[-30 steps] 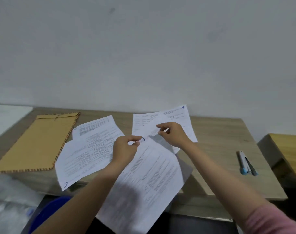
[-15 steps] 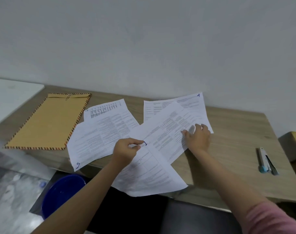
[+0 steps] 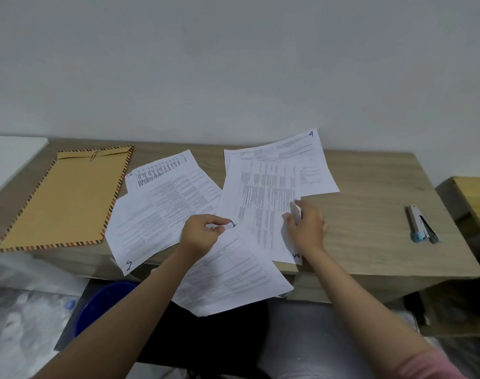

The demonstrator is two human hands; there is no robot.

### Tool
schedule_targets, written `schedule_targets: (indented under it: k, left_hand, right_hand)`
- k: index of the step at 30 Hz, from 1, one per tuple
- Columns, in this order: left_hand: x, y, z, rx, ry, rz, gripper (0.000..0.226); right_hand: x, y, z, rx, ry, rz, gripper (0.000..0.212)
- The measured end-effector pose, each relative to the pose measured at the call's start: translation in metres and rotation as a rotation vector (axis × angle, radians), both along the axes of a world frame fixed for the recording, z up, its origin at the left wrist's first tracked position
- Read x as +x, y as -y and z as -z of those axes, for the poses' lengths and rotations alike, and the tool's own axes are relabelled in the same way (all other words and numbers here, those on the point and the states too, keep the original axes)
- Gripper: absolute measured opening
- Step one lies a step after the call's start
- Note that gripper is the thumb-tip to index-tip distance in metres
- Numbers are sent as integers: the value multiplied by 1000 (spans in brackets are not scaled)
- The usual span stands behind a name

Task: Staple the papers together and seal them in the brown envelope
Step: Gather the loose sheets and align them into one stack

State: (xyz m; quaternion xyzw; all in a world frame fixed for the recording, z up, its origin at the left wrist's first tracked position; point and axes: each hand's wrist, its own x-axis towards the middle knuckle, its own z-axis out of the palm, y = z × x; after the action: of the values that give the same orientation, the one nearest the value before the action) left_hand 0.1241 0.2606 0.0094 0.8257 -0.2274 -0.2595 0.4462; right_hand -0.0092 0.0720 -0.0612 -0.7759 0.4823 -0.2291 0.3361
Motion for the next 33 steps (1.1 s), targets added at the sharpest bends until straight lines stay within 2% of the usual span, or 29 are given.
schedule_targets:
  k: [4,7,11,18,23,27,33]
  left_hand:
    - [8,-2,2,-7,3,65,17]
    - [12,-1,7,-6,15,117,17]
    - [10,5,11,-13,32,188,17]
    - [7,14,14,-2,37,254,17]
    - [3,22,12,-26,52,297,16]
    - [-5,30,3,-99,75,341,16]
    - [-18,46,-33,-293,191,434,21]
  right_hand:
    - [-21,-19,-8,42,-29,130,47]
    - [-43,-51,-12,44,-154,208,58]
    - [-48,-78,-3,15,-202,246,48]
    - [-46,-77,-5,23,-26,252,30]
    - [-51,-68,-16,100,297,240,25]
    - [-53,-57,-33,59,482,325,15]
    - [-54,-24,-70,41,594,148,20]
